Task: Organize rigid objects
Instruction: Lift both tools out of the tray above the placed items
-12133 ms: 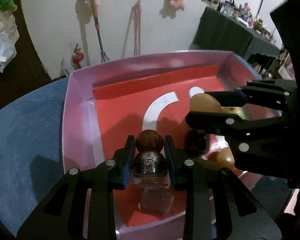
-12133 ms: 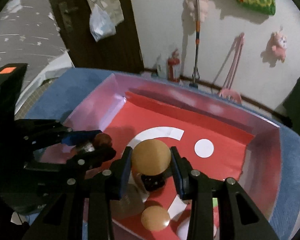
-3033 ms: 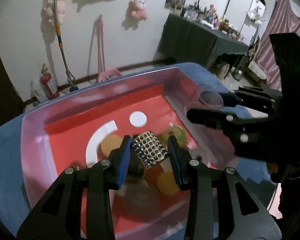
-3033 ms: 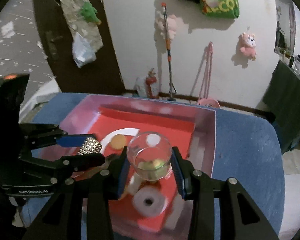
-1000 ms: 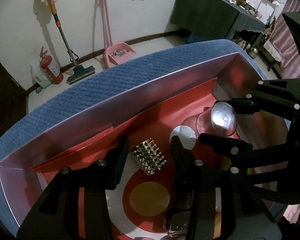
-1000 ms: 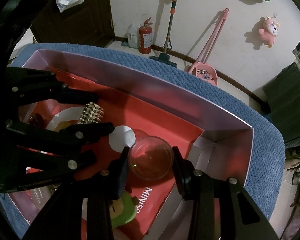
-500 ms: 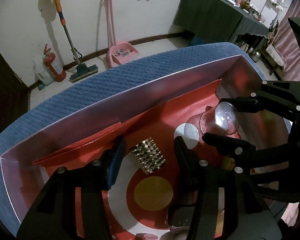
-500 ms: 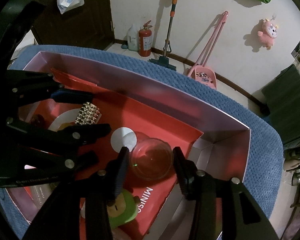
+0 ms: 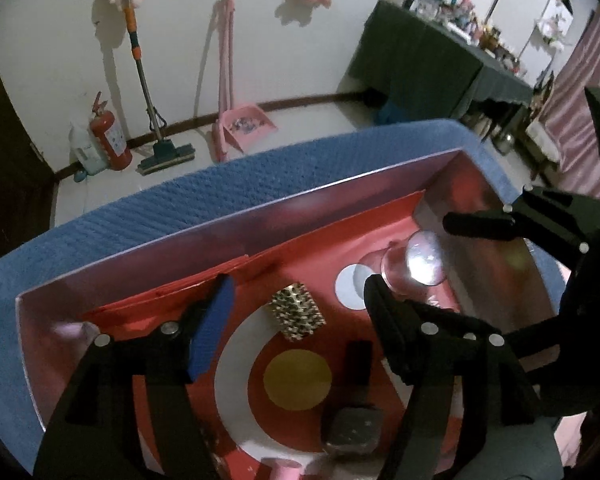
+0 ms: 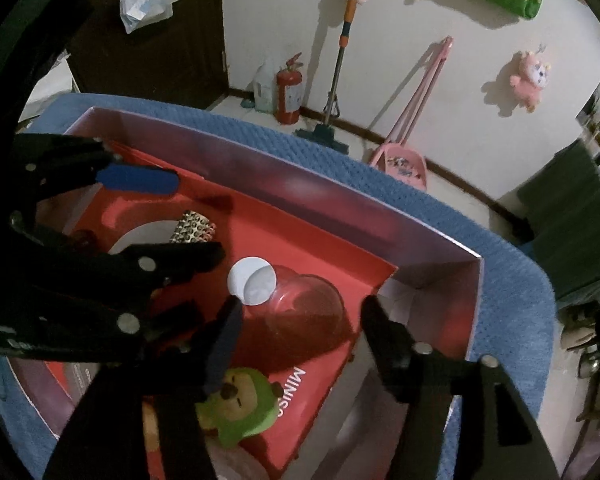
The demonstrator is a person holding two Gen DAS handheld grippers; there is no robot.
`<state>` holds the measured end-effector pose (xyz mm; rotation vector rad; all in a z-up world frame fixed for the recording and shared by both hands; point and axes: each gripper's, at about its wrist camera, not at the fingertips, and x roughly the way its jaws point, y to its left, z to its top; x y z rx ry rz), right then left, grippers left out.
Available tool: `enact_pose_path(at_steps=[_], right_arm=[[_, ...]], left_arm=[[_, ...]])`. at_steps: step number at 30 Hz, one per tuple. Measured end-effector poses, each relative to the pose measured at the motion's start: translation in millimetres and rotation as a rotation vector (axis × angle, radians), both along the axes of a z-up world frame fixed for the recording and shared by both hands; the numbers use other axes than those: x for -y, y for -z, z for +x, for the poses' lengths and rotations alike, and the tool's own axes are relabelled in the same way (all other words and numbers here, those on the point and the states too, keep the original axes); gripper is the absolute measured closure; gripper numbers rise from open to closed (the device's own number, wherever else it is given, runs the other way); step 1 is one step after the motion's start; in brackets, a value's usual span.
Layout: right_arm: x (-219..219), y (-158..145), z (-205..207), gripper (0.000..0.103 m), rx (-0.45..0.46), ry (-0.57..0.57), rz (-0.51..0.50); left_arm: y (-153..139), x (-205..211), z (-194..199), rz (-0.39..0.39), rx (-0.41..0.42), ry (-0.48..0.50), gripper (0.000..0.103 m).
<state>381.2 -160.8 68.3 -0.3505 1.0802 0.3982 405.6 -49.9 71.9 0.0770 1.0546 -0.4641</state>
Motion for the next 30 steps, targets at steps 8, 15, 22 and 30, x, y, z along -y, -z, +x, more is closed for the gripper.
enact_pose_path(at_steps=[8, 15, 22, 30], right_arm=[[6, -35, -29, 0.026, 0.067, 0.013, 0.014], [18, -84, -76, 0.012, 0.196, 0.046, 0.083], [26, -119, -130, 0.001, 0.334, 0.081, 0.136], [32, -118, -190, 0.000, 0.455, 0.131, 0.218]], left_arm=[[-40, -19, -38, -0.061, 0.098, -0.064, 0.029], [-79, -34, -103, -0.070, 0.304, -0.109, 0.020], [-103, -44, -169, -0.051, 0.507, -0.142, 0.010], [-97, -53, -231, -0.038, 0.659, -0.225, 0.004]])
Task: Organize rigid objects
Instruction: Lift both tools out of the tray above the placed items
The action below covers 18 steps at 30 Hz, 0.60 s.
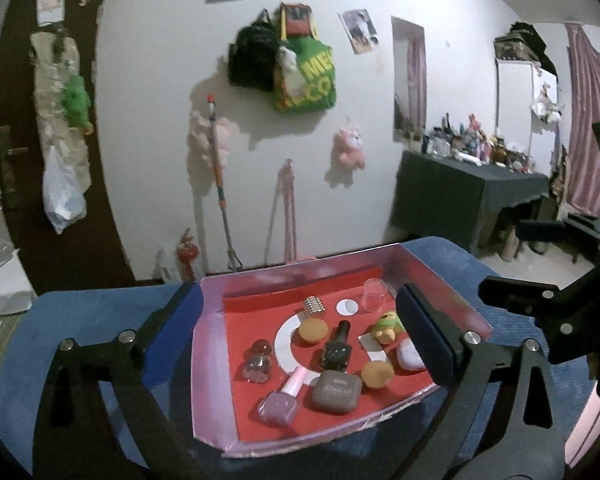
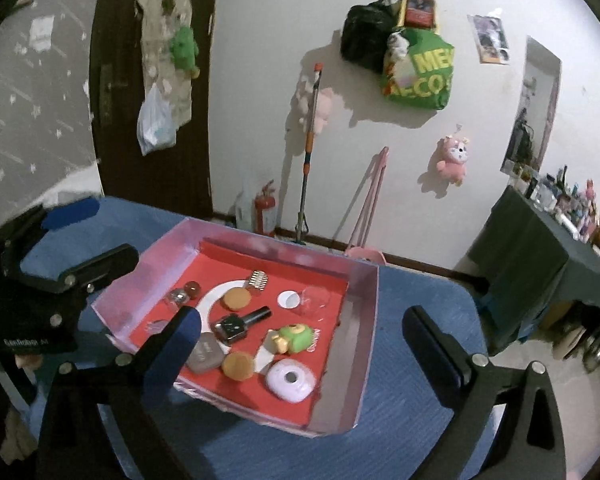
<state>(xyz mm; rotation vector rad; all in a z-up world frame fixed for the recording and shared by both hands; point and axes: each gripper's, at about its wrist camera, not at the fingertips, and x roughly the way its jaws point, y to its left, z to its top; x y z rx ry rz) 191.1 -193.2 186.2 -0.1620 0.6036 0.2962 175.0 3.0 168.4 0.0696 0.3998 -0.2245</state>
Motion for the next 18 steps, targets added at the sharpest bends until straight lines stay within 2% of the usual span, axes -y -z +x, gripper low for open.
enact_pose_path(at_steps=[4, 8, 12, 18], right_arm=[[1, 17, -14, 0.000, 0.020, 0.025, 0.047], [-2, 43, -19, 0.000, 0.053, 0.054, 0.038], [-7, 66, -12, 0.000, 0.092, 0.085, 0.005], [-8, 90, 16, 0.000, 0.061, 0.097, 0.037]], left_arm=[[23, -1, -7, -0.009, -0.009, -0.038, 0.004], [51, 2, -2, 0.000, -0.037, -0.071, 0.004], [70, 4, 13, 0.009, -0.067, -0.104, 0.004], [87, 4, 34, 0.020, -0.089, -0.139, 0.004]])
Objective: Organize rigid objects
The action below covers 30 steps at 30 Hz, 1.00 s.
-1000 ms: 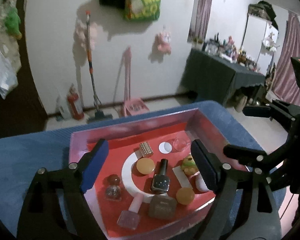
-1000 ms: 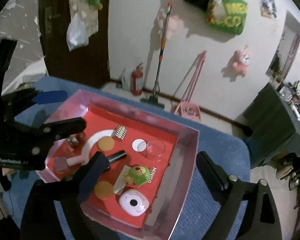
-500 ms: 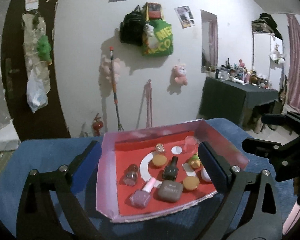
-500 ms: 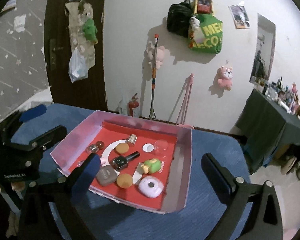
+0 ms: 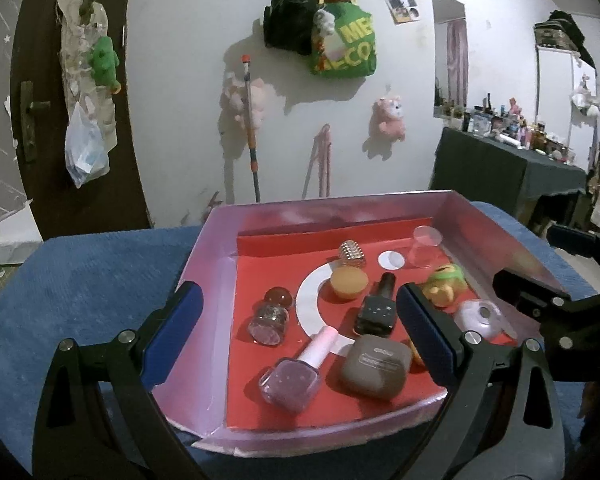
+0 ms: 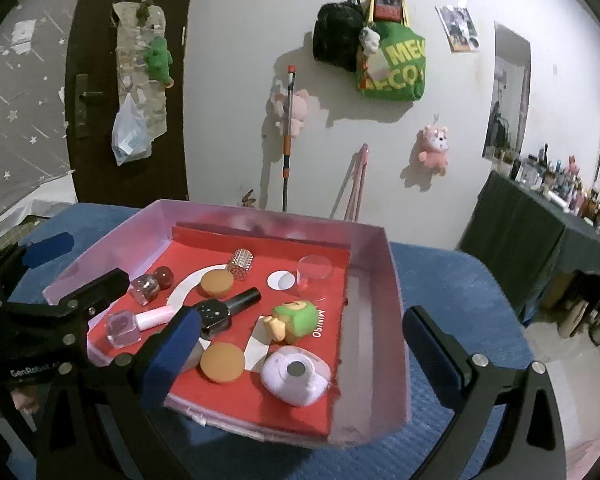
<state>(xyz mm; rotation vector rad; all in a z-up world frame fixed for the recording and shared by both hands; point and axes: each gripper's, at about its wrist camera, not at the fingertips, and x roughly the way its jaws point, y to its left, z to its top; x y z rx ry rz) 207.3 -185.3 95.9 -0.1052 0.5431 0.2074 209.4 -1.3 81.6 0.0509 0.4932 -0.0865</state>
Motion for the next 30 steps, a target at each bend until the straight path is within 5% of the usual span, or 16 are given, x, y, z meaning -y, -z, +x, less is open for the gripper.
enact_pose_path(at_steps=[30], right_arm=[[5, 36, 27, 0.000, -0.037, 0.051, 0.011]], left_arm=[[21, -3, 20, 0.020, -0.100, -0.018, 0.004]])
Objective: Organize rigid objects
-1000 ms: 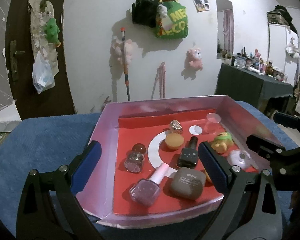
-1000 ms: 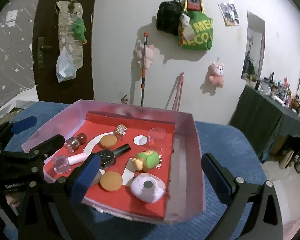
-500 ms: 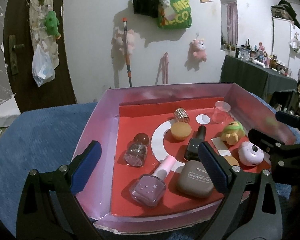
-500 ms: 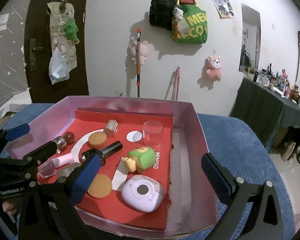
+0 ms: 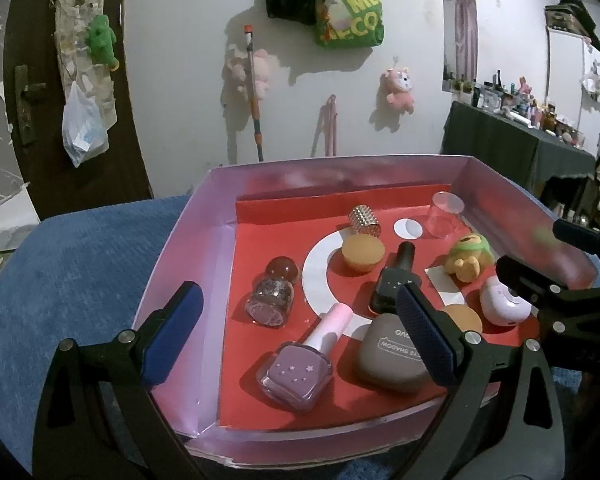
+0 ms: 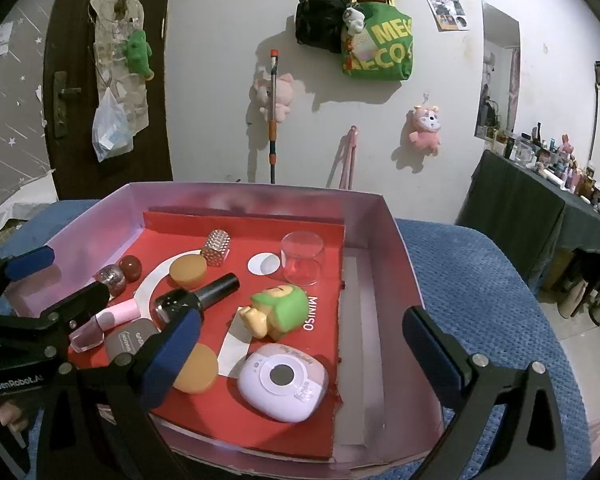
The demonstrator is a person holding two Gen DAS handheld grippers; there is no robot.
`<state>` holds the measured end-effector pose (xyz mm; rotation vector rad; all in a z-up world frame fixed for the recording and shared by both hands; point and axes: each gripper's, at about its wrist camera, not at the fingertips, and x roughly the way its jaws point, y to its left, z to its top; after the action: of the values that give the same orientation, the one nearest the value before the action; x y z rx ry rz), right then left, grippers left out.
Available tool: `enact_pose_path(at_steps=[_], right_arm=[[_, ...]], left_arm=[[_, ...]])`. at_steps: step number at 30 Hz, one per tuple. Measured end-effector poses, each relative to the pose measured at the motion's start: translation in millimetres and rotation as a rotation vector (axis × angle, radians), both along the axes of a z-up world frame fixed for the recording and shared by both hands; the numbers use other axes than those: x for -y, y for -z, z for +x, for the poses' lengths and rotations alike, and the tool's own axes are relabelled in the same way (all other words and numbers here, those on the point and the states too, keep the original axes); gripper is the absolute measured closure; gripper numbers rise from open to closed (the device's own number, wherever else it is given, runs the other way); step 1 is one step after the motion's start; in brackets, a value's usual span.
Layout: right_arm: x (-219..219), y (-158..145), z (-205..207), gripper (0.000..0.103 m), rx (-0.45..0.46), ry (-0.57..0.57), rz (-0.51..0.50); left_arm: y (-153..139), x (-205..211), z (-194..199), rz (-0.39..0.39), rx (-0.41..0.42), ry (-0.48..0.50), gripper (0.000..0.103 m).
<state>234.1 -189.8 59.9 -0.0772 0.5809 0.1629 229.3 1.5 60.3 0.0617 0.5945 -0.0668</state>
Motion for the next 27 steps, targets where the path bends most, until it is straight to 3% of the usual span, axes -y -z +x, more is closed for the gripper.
enact_pose_path(at_steps=[27], right_arm=[[1.9, 2.0, 1.7, 0.000, -0.002, 0.005, -0.008]], left_arm=[[3.0, -2.6, 3.3, -0.009, -0.035, 0.001, 0.004]])
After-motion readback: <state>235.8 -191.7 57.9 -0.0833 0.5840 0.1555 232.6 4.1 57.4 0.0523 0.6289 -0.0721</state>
